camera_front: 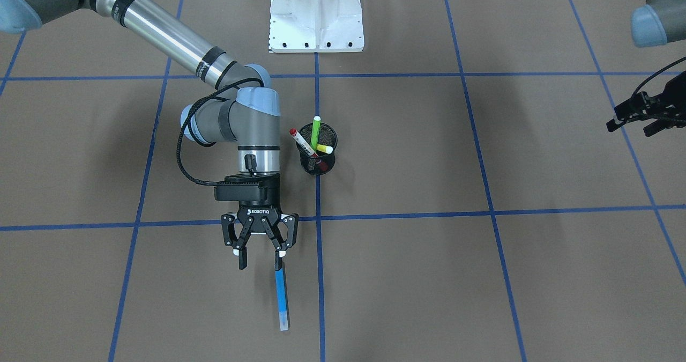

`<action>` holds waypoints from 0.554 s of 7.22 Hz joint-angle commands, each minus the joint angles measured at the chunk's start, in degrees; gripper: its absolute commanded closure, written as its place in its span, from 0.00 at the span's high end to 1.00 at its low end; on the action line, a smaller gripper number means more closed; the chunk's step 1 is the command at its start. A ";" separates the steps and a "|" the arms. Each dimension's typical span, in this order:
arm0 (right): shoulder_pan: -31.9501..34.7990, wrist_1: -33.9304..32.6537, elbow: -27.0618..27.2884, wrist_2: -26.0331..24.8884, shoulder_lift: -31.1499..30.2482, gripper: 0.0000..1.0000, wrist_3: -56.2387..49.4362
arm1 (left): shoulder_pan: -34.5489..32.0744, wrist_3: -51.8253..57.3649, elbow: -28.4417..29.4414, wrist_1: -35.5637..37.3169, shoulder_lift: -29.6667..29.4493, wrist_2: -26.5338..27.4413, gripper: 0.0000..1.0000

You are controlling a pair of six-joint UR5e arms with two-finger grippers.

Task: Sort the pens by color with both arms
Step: 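Place the blue marker on the table beyond the cup, release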

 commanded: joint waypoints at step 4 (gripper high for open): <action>13.58 0.18 25.27 32.61 -22.82 0.97 -0.68 | 16.92 -38.12 -4.90 2.43 -17.78 12.70 0.99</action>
